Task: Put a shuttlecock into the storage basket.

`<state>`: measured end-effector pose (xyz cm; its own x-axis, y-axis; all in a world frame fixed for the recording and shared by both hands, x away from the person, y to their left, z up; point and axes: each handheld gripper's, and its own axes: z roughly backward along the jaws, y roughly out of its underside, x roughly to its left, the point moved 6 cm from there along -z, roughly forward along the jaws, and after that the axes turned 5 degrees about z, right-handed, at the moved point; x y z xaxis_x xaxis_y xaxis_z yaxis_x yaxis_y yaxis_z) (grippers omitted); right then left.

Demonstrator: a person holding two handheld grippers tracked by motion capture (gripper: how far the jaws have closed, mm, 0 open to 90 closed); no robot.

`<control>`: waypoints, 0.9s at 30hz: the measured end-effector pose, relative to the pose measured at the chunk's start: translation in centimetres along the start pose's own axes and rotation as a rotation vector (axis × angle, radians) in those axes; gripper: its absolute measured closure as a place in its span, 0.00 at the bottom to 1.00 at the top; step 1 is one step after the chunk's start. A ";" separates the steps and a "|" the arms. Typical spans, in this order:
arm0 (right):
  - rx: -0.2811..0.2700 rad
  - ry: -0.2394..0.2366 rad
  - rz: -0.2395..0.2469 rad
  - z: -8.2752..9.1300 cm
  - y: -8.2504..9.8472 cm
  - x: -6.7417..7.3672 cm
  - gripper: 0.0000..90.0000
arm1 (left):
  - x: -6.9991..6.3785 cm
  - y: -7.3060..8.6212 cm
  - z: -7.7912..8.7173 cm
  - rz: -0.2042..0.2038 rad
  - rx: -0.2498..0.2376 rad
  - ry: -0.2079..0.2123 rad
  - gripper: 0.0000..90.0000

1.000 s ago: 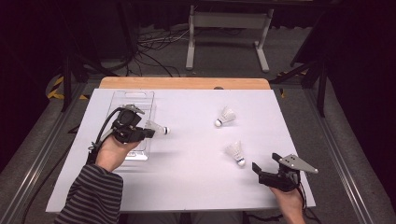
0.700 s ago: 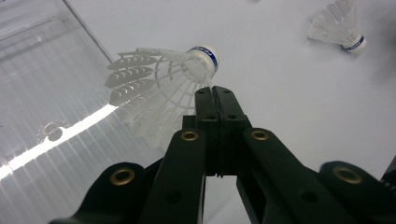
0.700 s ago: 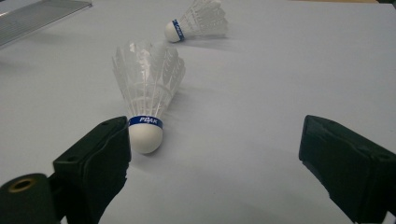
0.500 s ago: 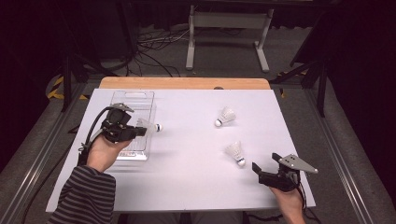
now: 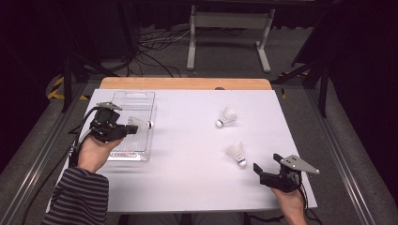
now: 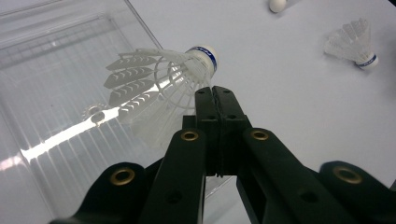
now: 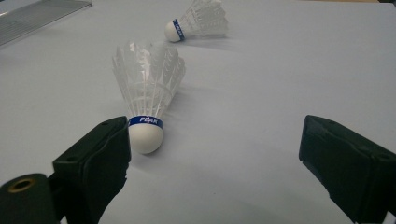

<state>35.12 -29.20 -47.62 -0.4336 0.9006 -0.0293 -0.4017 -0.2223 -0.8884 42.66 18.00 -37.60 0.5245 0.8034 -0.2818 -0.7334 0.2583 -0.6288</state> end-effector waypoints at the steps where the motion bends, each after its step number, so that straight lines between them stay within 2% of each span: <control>1: 0.000 0.000 0.000 0.0 0.0 0.0 0.11 | 0.2 0.0 0.1 -0.001 -0.005 -0.006 1.00; 9: 0.001 0.002 -0.001 0.0 0.0 0.0 0.11 | 1.4 0.2 0.6 0.036 -0.017 -0.025 1.00; 20: 0.001 0.002 0.001 0.1 0.0 0.0 0.11 | 2.9 0.1 0.1 0.062 -0.009 -0.067 1.00; 27: -0.003 0.002 0.000 0.1 0.0 0.0 0.11 | 3.9 -0.3 -0.4 0.095 -0.012 -0.089 1.00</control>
<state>35.11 -29.25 -47.56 -0.4315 0.9016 -0.0301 -0.3993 -0.2209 -0.8898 45.10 20.89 -38.80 0.4120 0.8685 -0.2755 -0.7724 0.1725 -0.6113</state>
